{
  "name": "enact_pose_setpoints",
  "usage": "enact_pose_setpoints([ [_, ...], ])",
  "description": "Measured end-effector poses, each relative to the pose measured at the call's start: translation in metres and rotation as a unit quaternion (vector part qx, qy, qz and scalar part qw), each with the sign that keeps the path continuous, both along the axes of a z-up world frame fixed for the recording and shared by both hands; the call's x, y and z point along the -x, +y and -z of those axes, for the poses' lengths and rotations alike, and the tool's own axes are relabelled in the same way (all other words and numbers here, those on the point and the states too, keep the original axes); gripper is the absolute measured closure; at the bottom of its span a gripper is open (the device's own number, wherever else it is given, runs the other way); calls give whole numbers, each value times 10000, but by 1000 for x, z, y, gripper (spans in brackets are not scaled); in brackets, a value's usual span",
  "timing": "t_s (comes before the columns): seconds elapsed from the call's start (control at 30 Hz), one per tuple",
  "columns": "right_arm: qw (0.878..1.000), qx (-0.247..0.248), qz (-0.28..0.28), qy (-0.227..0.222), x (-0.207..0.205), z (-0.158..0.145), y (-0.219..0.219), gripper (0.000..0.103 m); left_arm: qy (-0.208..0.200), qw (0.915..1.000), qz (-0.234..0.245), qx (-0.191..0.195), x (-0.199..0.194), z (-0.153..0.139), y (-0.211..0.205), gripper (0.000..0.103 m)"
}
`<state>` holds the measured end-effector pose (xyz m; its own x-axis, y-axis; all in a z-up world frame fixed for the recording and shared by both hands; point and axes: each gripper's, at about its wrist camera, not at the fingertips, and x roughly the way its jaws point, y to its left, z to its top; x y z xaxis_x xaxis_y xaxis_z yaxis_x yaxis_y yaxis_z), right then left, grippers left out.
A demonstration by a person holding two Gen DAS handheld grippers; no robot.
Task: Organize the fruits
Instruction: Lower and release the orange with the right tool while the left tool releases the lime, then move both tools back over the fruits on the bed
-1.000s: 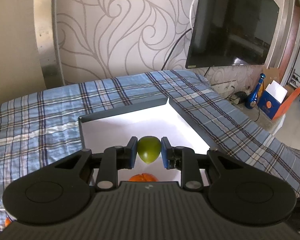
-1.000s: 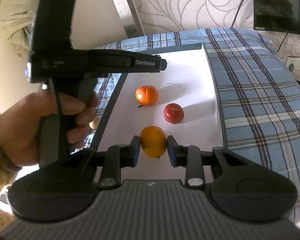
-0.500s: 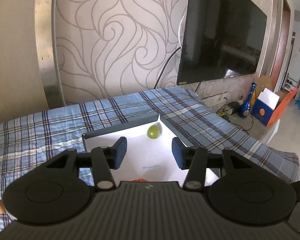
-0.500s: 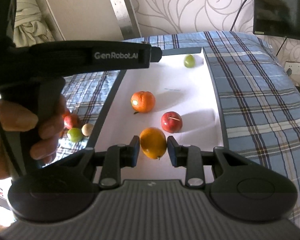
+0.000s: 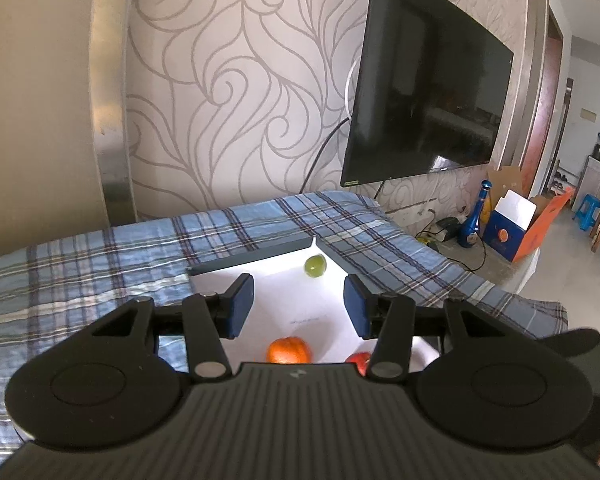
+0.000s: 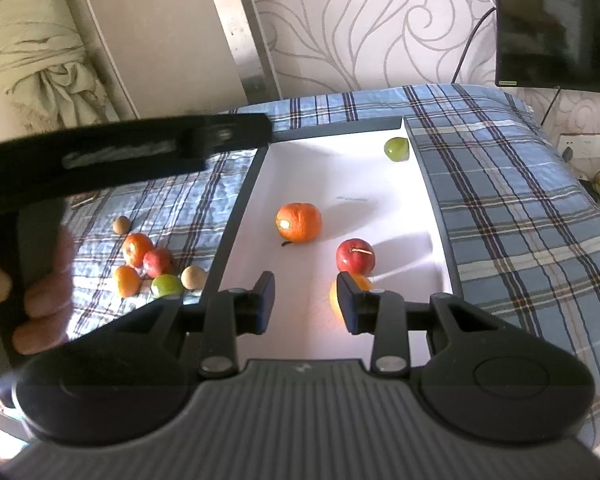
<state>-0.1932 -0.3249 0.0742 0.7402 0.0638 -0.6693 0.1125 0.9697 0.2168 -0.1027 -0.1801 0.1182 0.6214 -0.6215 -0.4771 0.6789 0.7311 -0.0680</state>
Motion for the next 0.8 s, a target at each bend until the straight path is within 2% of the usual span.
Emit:
enact_pose_setpoints([
  [0.33,9996,172,-114,-199,3,-13,33,66,-5,9997,-142,-201,17,6,76,47],
  [0.53,9978,388,-447,-287,3,-22,67,66,60,9987,-366,-348,22,18,122,47],
  [0.8,9929,652,-968,-208,2,-20,110,66,210,9962,-701,-471,21,34,176,47],
])
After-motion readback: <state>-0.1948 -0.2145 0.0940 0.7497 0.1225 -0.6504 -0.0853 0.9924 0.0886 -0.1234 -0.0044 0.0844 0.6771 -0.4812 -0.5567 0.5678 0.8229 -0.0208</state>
